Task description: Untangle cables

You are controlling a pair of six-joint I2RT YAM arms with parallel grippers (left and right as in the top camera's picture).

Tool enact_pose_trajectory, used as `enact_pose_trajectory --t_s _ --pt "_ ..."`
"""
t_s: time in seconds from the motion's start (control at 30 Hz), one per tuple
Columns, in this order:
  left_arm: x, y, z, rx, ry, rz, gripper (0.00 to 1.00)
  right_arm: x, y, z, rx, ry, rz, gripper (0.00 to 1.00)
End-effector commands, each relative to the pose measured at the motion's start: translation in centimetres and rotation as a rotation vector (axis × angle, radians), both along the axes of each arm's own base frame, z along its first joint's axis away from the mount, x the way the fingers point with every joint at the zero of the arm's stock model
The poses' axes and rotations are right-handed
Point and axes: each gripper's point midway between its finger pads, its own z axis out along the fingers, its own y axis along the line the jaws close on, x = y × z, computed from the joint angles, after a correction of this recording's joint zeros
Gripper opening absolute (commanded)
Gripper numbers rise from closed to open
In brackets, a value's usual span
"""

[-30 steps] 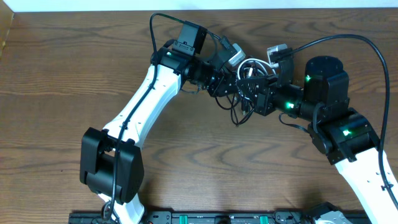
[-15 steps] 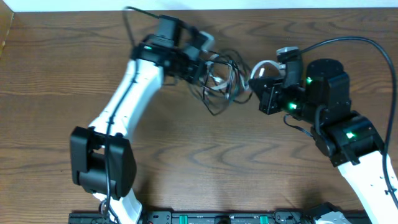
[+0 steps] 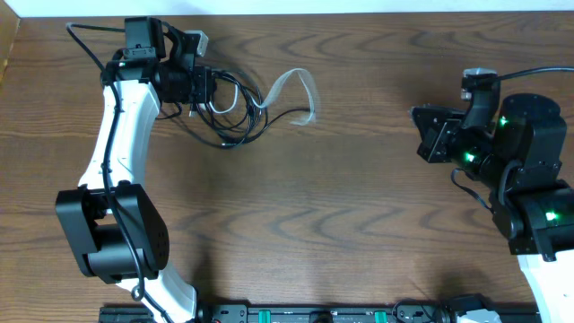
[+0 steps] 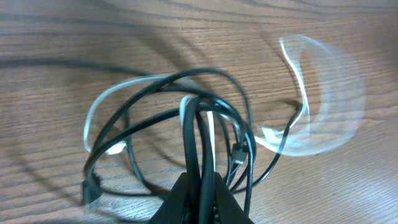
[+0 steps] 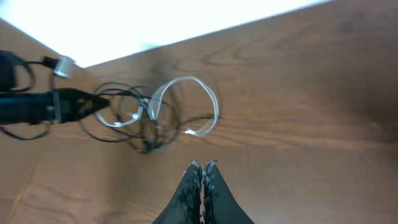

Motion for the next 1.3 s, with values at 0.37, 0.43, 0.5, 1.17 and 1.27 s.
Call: enact_pose_trajectory --t_s 0.37,0.43,0.5,1.17,1.27 --pt "-2.6 -8.6 7.1 -0.036 -0.15 -0.182 0.08 1.4 -2.9 -7.6 -0.182 0.263 -0.088 0.47" --pt "-3.8 -11.3 8.3 -0.042 -0.179 -0.245 0.09 1.6 -1.8 -9.1 -0.188 0.304 -0.043 0.54" --pt "-4.7 -13.0 9.1 -0.047 -0.195 -0.288 0.09 1.8 -0.6 -9.9 -0.207 0.312 0.004 0.56" --pt "-11.5 -20.4 15.5 -0.092 -0.349 -0.502 0.12 3.7 11.6 -15.2 -0.147 0.323 0.312 0.62" --pt "-11.6 -20.4 15.6 -0.092 -0.352 -0.501 0.11 3.8 12.2 -14.6 -0.132 0.301 0.32 0.61"
